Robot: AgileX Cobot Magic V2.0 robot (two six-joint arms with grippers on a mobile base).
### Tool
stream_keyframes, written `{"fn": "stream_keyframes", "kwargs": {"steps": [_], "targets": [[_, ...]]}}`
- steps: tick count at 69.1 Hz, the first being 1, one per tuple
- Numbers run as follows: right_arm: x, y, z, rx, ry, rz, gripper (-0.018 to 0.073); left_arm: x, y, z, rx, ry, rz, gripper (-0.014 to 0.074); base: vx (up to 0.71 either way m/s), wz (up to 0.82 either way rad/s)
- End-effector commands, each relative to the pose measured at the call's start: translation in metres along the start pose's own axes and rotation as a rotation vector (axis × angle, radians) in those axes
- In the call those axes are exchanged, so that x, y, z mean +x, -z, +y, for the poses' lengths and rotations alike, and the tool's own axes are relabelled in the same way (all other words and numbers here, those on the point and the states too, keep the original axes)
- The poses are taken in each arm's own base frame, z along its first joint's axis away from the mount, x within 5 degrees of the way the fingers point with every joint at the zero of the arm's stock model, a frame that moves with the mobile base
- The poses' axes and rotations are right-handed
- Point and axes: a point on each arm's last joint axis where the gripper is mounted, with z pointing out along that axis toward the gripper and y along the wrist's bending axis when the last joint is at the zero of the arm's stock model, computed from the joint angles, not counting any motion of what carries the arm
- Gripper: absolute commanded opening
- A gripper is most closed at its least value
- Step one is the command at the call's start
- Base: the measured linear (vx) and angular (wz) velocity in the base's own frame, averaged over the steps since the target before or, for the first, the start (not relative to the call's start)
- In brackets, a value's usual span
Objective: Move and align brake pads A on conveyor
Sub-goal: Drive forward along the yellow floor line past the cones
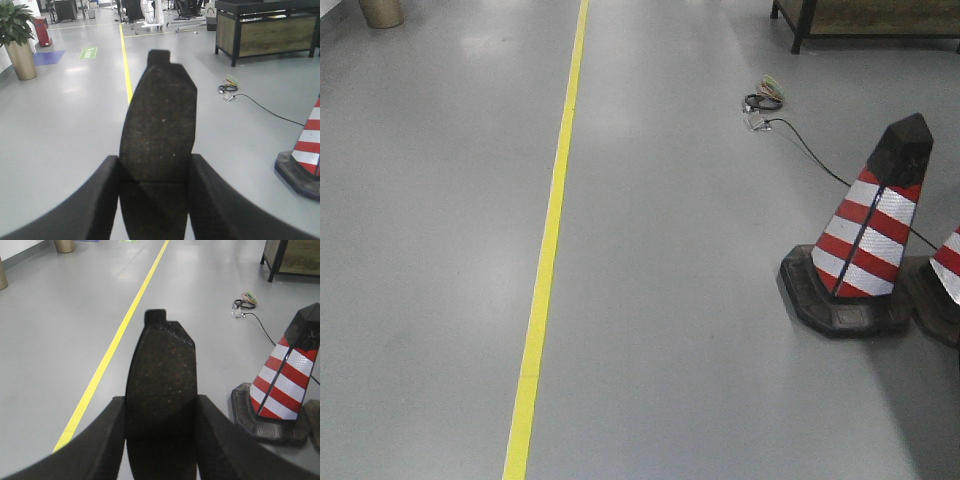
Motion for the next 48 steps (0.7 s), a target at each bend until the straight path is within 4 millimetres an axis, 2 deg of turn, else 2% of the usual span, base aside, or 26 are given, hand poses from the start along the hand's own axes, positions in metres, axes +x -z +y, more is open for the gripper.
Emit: {"fn": "stream_keyframes", "kwargs": {"steps": [1, 48], "targets": [[-0.0180, 0.0041, -0.0011, 0.010, 0.013, -0.121, 0.0077, -0.0178, 0.0031, 0.0013, -0.005, 0.013, -0.120, 0.0041, 0.44, 0.02], [-0.0180, 0.0041, -0.0011, 0.010, 0.013, -0.121, 0.0077, -0.0178, 0.0031, 0.0013, -0.005, 0.013, -0.120, 0.0041, 0.40, -0.02]]}}
